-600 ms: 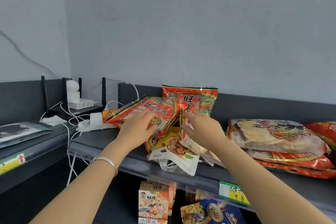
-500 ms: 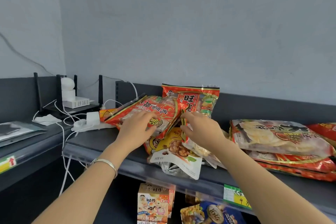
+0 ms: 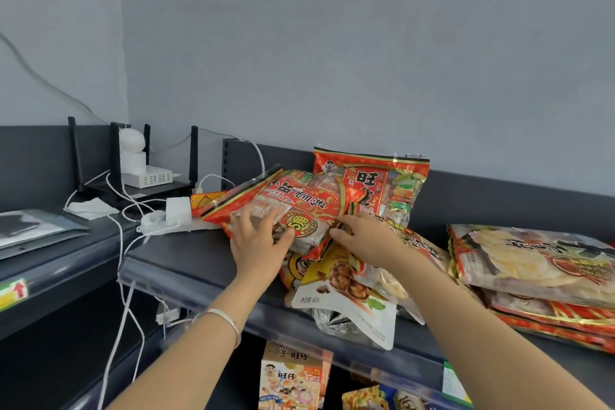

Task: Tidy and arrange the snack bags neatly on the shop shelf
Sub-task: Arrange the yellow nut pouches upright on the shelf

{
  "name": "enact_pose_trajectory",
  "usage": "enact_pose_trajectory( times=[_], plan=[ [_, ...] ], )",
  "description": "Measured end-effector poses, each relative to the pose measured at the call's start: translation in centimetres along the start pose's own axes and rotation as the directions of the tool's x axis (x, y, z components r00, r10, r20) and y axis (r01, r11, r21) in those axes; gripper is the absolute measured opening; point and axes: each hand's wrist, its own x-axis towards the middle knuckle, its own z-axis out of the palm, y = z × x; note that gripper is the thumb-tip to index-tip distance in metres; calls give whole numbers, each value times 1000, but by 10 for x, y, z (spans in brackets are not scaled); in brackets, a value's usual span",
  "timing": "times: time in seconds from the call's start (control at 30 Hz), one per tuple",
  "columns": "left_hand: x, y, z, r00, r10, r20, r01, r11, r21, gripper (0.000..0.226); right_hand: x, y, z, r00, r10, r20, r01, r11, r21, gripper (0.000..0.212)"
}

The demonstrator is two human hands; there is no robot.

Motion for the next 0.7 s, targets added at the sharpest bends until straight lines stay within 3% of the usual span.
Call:
enact_pose_trajectory(
  times=[0.1, 0.2, 0.3, 0.4, 0.5, 0.7],
  plan=[
    [-10, 19, 3, 976, 214, -44, -206, 969, 133, 50, -1, 7, -8, 999, -21, -43, 28, 982, 186, 46],
    [-18, 53, 7, 899, 425, 102, -433, 899, 68, 49, -5, 27, -19, 992, 82, -98, -32, 904, 426, 39],
    [-22, 88, 16, 857, 454, 243, -461, 887, -29, 51, -11, 58, -21, 981, 157, -113, -113, 939, 325, 38],
    [-19, 115, 27, 848, 333, 413, -329, 941, -84, 58, -19, 96, -16, 964, 243, -105, -239, 970, 51, 40],
    [-11, 132, 35, 856, 203, 476, -163, 979, -125, 71, -31, 129, -14, 935, 330, -127, -352, 909, -226, 44],
    [-4, 146, 51, 879, 24, 476, 187, 901, -391, 76, -48, 150, 0, 934, 350, -70, -353, 874, -334, 48]
  ],
)
